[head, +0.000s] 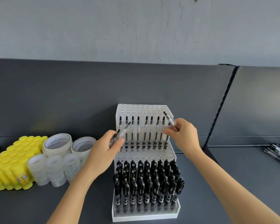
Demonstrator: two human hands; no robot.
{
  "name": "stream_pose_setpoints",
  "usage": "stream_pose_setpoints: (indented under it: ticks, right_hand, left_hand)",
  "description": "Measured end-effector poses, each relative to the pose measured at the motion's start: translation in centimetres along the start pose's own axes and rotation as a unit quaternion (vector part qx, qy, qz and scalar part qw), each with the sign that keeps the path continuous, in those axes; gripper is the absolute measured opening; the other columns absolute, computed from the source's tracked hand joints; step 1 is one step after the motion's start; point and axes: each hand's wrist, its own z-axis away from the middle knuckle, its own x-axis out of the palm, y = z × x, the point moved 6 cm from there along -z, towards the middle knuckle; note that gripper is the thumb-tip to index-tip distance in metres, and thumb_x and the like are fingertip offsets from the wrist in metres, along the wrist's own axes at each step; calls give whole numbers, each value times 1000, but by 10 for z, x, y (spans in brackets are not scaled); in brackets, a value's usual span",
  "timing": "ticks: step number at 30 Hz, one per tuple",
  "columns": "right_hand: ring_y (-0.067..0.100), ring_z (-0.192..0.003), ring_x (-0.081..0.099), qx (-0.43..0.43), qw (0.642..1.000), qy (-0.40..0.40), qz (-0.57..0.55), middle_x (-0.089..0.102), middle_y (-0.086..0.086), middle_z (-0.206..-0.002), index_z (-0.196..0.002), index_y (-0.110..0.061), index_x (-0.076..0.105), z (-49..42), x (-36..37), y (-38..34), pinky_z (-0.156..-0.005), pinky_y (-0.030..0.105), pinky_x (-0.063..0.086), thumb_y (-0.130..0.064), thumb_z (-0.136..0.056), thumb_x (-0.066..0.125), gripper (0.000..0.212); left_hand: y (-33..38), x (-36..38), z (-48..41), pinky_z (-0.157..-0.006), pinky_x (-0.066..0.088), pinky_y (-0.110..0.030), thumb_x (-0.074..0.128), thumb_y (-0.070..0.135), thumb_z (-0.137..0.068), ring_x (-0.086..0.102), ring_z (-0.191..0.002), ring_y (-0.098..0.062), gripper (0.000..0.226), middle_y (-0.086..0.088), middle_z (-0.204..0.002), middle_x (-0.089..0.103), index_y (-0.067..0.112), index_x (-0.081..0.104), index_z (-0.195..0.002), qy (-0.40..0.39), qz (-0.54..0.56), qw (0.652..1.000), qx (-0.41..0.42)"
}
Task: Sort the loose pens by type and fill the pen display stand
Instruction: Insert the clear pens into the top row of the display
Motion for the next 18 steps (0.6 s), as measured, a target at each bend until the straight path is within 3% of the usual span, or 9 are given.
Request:
stream_pose_setpoints:
  ticks: [4, 8, 12, 18]
  right_hand:
    - [9, -53, 38, 19, 1000, -12, -13, 48, -8, -60, -73, -5, 55, 3, 1, 3, -52, 20, 31, -22, -78, 76, 27]
    - [14, -63, 42, 53, 998, -33, -31, 55, 2, -76, -73, -13, 45, 7, -2, 4, -56, 24, 36, -33, -81, 72, 35]
    - [19, -62, 35, 108, 989, -28, -99, 45, 5, -70, -83, -10, 50, 3, -14, 5, -51, 27, 29, -18, -89, 56, 12]
    - [11, -52, 39, 57, 997, -44, 18, 54, -3, -65, -84, 4, 61, 5, -5, -2, -50, 21, 35, -11, -82, 66, 16]
  left_hand:
    - [-4, -3, 2, -53, 34, -26, 51, 36, -95, 37, -48, -4, 15, 0, -64, 54, 24, 51, -87, 8, 9, 1000, 1]
    - [-7, -6, 4, -48, 32, -24, 51, 32, -96, 37, -46, -6, 12, 6, -61, 54, 24, 52, -88, 13, 54, 998, -5]
    - [-14, -8, 6, -46, 31, -25, 52, 31, -96, 39, -48, -11, 11, 5, -61, 55, 22, 53, -89, 25, 97, 995, -21]
    - [-17, -9, 6, -45, 31, -25, 52, 30, -96, 39, -49, -13, 11, 6, -60, 55, 21, 53, -89, 25, 139, 990, -25]
